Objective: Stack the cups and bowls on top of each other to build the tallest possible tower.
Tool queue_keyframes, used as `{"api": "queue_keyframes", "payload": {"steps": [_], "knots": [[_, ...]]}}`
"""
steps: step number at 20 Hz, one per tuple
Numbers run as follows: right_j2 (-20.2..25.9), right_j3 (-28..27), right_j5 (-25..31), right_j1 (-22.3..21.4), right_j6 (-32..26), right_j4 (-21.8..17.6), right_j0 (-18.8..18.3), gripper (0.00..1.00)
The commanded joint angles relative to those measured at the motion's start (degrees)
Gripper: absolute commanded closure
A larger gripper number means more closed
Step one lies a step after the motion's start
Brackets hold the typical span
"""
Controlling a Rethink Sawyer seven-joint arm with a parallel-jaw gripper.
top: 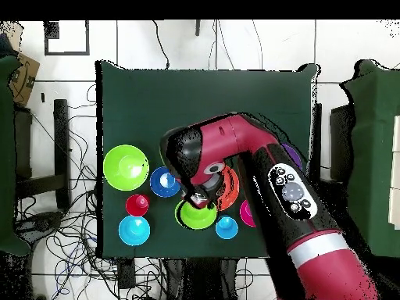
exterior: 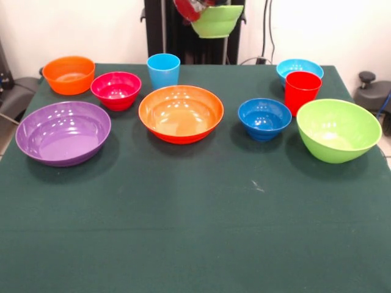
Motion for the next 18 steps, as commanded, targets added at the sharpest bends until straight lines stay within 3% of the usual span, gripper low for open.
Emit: {"api": "queue_keyframes", "payload": {"steps": [1,9,18], "knots": [[3.6,-7.3,-3.8,5.6,-11.1,-2.5,1.1,1.0],[2.9,-13.2,-3.6,9.0,-8.0,-3.7,4.0,1.0],[3.5,-14.8,-4.9,8.0,-6.0,-1.5,4.1,1.0]]}}
